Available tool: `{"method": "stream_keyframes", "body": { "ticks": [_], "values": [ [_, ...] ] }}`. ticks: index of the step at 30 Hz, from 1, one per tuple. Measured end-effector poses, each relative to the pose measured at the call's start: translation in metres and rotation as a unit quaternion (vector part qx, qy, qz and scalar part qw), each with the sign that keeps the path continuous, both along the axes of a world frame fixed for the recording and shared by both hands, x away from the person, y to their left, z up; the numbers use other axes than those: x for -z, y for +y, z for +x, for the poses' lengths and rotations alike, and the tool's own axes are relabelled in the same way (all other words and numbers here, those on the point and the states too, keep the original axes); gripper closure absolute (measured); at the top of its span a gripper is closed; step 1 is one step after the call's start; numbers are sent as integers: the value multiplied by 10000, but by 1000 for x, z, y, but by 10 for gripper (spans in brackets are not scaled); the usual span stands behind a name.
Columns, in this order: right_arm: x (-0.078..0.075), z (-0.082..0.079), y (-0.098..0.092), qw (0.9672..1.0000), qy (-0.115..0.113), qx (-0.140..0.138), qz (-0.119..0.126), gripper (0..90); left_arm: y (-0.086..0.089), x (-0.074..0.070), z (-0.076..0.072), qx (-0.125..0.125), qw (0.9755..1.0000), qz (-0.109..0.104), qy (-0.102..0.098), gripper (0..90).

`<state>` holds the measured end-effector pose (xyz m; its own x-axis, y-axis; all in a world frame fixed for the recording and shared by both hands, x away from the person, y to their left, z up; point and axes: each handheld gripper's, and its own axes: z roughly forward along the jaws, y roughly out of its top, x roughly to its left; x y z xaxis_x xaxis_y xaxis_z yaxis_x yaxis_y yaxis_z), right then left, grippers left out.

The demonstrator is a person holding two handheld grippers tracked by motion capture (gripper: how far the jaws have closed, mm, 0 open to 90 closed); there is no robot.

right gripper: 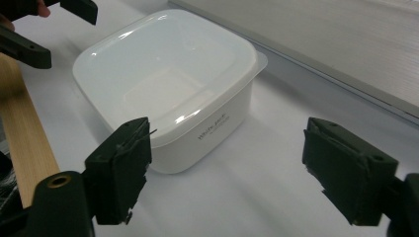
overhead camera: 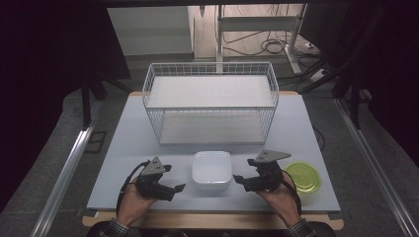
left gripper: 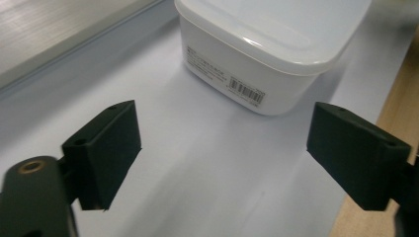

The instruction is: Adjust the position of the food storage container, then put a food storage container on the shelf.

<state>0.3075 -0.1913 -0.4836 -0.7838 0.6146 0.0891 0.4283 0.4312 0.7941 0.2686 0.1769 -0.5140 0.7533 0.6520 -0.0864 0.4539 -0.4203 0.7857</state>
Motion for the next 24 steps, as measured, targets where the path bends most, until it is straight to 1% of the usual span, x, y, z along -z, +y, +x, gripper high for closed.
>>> {"method": "stream_keyframes", "body": {
  "ticks": [3, 6, 7, 8, 12, 13, 15, 17, 19, 22, 24],
  "values": [
    [1, 1, 1, 10000, 29, 25, 44, 144, 0, 2, 1, -37, 9999, 30, -88, 81],
    [2, 1, 2, 10000, 40, 47, 55, 120, -1, 5, 3, 4, 9999, -3, -108, 50],
    [2, 1, 2, 10000, 36, 37, 63, 116, -1, 6, 3, -23, 9999, -4, -128, 41],
    [3, 2, 2, 9999, 77, 46, 73, 110, -2, 6, 3, -52, 9999, 5, -146, 36],
    [5, 2, 4, 9999, 80, 34, 56, 99, -3, 6, 4, -186, 9995, -138, -213, 23],
    [5, 2, 4, 10000, 54, 33, 56, 97, -3, 5, 5, -200, 9994, -194, -188, 20],
    [4, 2, 6, 10000, 19, 16, 57, 95, -4, 4, 6, -193, 9995, -211, -151, 19],
    [4, 2, 8, 10000, -36, -4, 43, 91, -6, 2, 6, -160, 9997, -158, -129, 23],
    [3, 3, 9, 10000, -30, -31, 9, 84, -8, 0, 5, -154, 9998, -79, -135, 29],
    [3, 4, 11, 9999, 31, -117, 71, 61, -11, -2, 5, -160, 9997, 62, -160, 40],
    [2, 5, 13, 9999, 30, -131, 81, 53, -14, -4, 6, -124, 9998, 64, -147, 46]
  ]
}}
